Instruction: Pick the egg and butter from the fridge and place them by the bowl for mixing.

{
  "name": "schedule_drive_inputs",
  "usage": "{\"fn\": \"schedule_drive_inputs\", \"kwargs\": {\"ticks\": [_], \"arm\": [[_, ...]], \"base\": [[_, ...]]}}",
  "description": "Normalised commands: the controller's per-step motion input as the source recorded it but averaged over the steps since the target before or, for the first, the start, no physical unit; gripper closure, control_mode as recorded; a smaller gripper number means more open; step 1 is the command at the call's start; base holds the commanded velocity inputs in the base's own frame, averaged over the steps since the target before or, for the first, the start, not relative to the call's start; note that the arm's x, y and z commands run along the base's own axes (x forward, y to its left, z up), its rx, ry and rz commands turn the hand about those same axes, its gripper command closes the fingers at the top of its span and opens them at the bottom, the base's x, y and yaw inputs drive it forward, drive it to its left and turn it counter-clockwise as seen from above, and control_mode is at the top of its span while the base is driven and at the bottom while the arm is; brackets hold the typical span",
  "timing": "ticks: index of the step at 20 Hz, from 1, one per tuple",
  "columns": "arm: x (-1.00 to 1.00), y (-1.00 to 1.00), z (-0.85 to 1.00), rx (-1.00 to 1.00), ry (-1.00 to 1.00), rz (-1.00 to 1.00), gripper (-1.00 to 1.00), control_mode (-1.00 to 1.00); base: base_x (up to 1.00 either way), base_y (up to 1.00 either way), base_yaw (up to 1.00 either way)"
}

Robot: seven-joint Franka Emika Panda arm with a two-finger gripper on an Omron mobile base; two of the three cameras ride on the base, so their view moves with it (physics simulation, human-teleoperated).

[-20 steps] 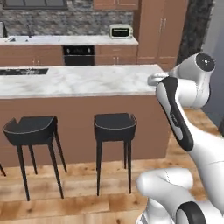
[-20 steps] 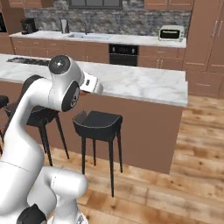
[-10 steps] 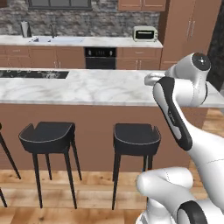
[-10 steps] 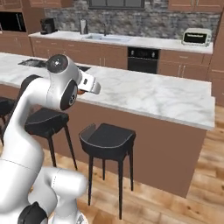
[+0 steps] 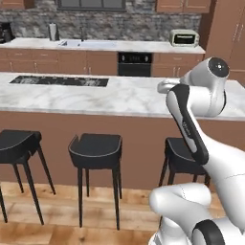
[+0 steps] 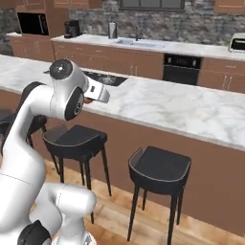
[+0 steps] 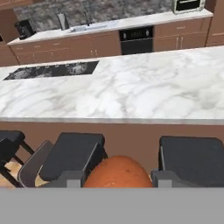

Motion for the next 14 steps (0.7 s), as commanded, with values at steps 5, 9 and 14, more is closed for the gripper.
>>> {"fn": "schedule_drive_inputs", "kwargs": {"ticks": [5, 9, 14], "arm": [[0.0, 0.0, 0.0, 0.0, 0.0, 0.0, 1.0, 1.0], [0.0, 0.0, 0.0, 0.0, 0.0, 0.0, 1.0, 1.0], [0.0, 0.0, 0.0, 0.0, 0.0, 0.0, 1.0, 1.0]], "base": [[0.17, 0.34, 0.47], [0.2, 0.28, 0.48], [0.45, 0.29, 0.32]]}}
